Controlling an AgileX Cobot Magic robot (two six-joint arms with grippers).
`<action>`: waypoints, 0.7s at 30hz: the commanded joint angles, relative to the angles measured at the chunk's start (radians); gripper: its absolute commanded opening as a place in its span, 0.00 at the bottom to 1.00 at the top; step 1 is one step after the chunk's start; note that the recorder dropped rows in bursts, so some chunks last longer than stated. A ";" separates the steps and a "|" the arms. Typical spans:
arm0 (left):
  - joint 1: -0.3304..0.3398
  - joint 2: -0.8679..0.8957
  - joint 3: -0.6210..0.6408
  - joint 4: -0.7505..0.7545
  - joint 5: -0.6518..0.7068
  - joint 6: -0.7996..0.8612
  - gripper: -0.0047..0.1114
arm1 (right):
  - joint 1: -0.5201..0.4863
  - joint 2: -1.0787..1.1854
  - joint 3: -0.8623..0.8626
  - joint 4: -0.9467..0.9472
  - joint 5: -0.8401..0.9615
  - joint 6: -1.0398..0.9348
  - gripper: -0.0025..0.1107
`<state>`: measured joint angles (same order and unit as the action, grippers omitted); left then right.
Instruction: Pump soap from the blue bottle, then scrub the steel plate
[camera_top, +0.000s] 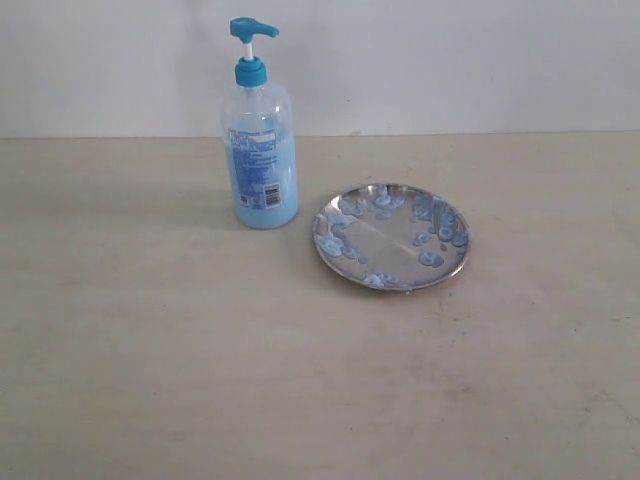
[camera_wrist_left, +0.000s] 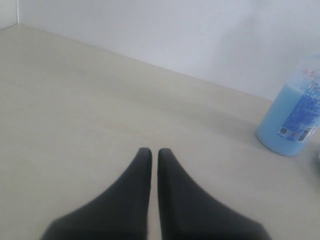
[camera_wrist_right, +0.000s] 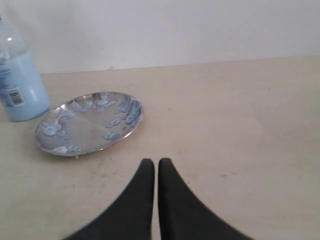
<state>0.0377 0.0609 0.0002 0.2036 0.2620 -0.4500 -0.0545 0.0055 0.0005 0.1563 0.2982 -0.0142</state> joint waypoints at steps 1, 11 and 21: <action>0.000 -0.004 0.000 -0.006 -0.015 0.007 0.08 | -0.018 -0.006 0.000 -0.065 0.009 0.092 0.02; 0.000 -0.004 0.000 -0.006 -0.019 0.007 0.08 | -0.018 -0.006 0.000 -0.057 0.022 0.092 0.02; 0.000 -0.047 0.000 0.032 0.021 0.039 0.08 | -0.018 -0.006 0.000 -0.057 0.021 0.091 0.02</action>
<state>0.0377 0.0471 0.0002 0.2146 0.2664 -0.4474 -0.0683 0.0055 0.0005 0.1076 0.3224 0.0790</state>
